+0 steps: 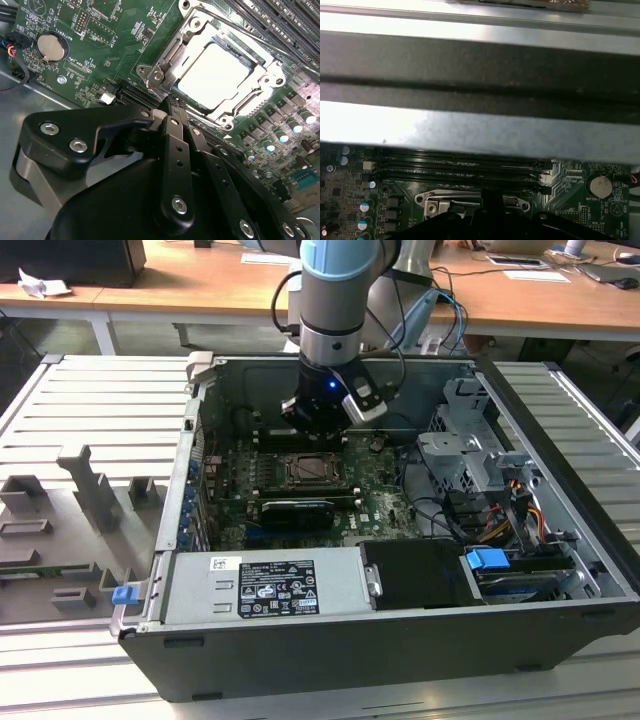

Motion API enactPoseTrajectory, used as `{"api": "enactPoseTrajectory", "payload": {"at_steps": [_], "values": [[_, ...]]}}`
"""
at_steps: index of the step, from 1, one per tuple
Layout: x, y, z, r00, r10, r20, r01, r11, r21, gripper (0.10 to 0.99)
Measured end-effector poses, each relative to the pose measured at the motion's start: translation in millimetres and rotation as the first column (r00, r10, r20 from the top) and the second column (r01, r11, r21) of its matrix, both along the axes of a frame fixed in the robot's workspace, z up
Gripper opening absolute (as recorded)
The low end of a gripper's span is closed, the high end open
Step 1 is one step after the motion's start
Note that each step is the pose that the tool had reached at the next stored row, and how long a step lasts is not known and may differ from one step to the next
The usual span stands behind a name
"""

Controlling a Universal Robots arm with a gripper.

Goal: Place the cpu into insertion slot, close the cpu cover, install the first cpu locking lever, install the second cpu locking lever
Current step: 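Install the second cpu locking lever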

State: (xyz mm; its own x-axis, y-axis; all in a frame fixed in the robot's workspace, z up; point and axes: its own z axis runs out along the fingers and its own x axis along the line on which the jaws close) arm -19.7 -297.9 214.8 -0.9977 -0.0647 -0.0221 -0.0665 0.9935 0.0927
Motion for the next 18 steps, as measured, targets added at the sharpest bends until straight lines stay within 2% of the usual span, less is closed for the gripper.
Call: {"api": "enactPoseTrajectory", "payload": {"at_steps": [8,18], "values": [[-0.1,-4.4,0.9,1.0,0.0,-0.0001,0.0,1.0,0.0,0.106],[0.0,-5.1,35.2,1.0,0.0,0.0,0.0,1.0,0.0,0.106]]}}
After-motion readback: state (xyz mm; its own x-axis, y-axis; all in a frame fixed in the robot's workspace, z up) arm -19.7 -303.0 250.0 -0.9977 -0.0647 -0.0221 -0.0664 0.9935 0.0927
